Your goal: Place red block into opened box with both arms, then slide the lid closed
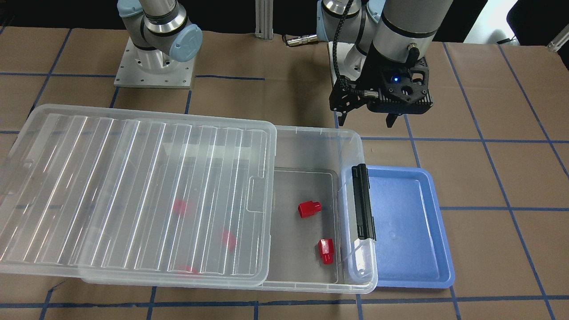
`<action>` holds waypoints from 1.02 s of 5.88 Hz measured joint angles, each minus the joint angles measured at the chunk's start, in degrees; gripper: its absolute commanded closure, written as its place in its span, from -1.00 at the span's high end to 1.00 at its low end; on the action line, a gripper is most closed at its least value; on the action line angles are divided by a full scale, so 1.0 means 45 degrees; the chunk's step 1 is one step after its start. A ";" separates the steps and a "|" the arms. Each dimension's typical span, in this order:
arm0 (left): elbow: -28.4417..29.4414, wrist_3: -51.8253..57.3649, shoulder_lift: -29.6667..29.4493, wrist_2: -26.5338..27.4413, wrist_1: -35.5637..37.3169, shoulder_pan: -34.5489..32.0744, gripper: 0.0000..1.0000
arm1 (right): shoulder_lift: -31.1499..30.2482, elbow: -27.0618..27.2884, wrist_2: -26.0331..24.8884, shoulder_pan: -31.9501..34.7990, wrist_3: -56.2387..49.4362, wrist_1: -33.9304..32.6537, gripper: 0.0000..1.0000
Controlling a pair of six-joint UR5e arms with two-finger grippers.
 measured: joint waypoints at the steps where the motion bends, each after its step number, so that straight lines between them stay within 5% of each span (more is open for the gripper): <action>1: -0.0009 -0.0242 -0.0014 0.0001 0.0077 0.0024 0.96 | 0.0045 0.0065 0.0019 -0.0043 -0.0063 -0.0070 1.00; 6: -0.0017 -0.0034 0.0029 -0.0133 0.0074 0.0559 0.96 | -0.0194 0.0860 0.1024 0.0094 0.0078 0.0186 1.00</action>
